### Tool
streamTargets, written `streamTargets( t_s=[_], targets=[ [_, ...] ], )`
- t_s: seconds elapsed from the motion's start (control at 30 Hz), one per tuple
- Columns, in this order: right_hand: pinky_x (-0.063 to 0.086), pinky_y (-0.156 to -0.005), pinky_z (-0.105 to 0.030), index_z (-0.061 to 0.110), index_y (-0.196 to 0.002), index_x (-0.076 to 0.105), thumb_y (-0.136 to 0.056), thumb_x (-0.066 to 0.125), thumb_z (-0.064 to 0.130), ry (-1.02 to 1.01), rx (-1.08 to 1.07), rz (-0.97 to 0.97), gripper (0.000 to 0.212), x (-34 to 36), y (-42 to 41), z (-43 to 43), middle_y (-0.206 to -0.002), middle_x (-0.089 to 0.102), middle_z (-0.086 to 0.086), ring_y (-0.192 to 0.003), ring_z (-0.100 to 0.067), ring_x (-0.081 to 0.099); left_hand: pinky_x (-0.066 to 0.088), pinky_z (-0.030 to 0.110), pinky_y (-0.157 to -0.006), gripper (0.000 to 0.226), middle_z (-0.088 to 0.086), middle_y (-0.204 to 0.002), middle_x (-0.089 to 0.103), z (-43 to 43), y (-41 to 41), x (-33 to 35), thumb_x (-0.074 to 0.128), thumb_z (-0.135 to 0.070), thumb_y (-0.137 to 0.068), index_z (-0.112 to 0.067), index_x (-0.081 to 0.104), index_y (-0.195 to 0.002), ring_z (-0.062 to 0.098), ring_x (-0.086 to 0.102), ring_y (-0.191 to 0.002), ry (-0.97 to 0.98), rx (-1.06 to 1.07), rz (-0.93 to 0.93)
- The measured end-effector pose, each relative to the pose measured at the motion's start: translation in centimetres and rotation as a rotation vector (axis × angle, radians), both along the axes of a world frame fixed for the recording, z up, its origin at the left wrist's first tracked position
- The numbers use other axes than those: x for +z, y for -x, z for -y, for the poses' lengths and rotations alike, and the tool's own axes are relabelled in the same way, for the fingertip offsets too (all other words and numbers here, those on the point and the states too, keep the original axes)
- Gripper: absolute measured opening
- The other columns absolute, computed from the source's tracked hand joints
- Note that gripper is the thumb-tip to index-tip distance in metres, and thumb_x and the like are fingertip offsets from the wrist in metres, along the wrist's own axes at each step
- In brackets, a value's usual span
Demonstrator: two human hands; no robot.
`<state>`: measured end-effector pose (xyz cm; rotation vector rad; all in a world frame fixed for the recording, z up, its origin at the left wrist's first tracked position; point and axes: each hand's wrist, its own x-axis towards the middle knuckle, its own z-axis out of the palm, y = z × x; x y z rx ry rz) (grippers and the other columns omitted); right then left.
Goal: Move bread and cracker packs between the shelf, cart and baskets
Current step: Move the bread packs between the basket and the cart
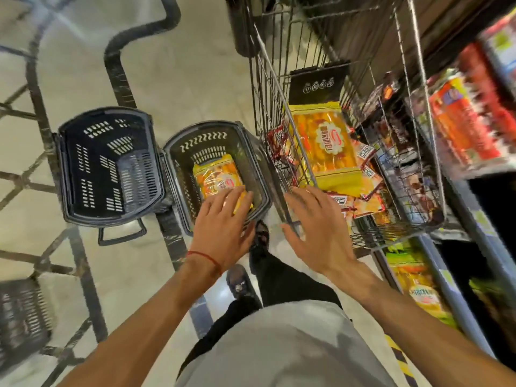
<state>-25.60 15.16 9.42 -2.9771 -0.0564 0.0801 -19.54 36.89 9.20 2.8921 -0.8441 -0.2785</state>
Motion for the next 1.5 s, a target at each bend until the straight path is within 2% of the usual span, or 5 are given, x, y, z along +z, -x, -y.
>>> streamTargets(
  t_s=[0.27, 0.67, 0.9, 1.1, 1.5],
  targets=[
    [0.034, -0.120, -0.051, 0.018, -0.146, 0.055, -0.095, 0.065, 0.043, 0.094, -0.160, 0.161, 0.057, 3.7, 3.0, 3.1, -0.150, 0.054, -0.007, -0.144, -0.034, 0.042, 0.040, 0.051, -0.110, 0.059, 0.010, -0.151, 0.050, 2.7, 0.7, 3.2, 0.055, -0.048, -0.096, -0.018, 0.048, -0.146, 0.033, 0.047, -0.137, 0.029, -0.143, 0.098],
    [0.031, -0.121, -0.052, 0.018, -0.149, 0.051, -0.094, 0.063, 0.048, 0.089, -0.177, 0.174, 0.064, 4.7, 0.0, 13.6, -0.155, 0.049, -0.006, -0.148, -0.032, 0.038, 0.037, 0.051, -0.113, 0.061, 0.010, -0.155, 0.044, 13.3, -2.9, 5.0, 0.049, -0.048, -0.098, -0.020, 0.039, -0.151, 0.033, 0.039, -0.143, 0.061, -0.181, 0.113],
    [0.024, -0.124, -0.050, 0.019, -0.156, 0.044, -0.097, 0.044, 0.056, 0.153, -0.010, 0.027, 0.070, 2.6, -7.2, 24.1, -0.160, 0.044, -0.008, -0.151, -0.031, 0.032, 0.035, 0.050, -0.116, 0.064, 0.012, -0.159, 0.038, 23.8, -7.1, 3.2, 0.046, -0.050, -0.100, -0.019, 0.036, -0.154, 0.035, 0.036, -0.145, -0.016, -0.029, 0.081],
    [0.027, -0.122, -0.054, 0.018, -0.158, 0.040, -0.096, 0.051, 0.052, 0.028, 0.103, 0.002, 0.072, -1.7, -11.7, 30.7, -0.160, 0.045, -0.011, -0.149, -0.035, 0.036, 0.037, 0.050, -0.108, 0.059, 0.012, -0.154, 0.045, 30.8, -9.6, -0.5, 0.053, -0.044, -0.095, -0.016, 0.048, -0.147, 0.037, 0.044, -0.139, -0.072, 0.138, -0.011],
    [0.030, -0.122, -0.051, 0.018, -0.158, 0.040, -0.098, 0.058, 0.043, -0.178, 0.090, -0.134, 0.067, -11.5, -17.6, 35.1, -0.163, 0.039, -0.005, -0.152, -0.028, 0.031, 0.036, 0.049, -0.114, 0.062, 0.010, -0.158, 0.037, 34.0, -14.0, -10.9, 0.046, -0.050, -0.097, -0.016, 0.043, -0.149, 0.033, 0.034, -0.142, -0.021, 0.463, -0.168]
  ],
)
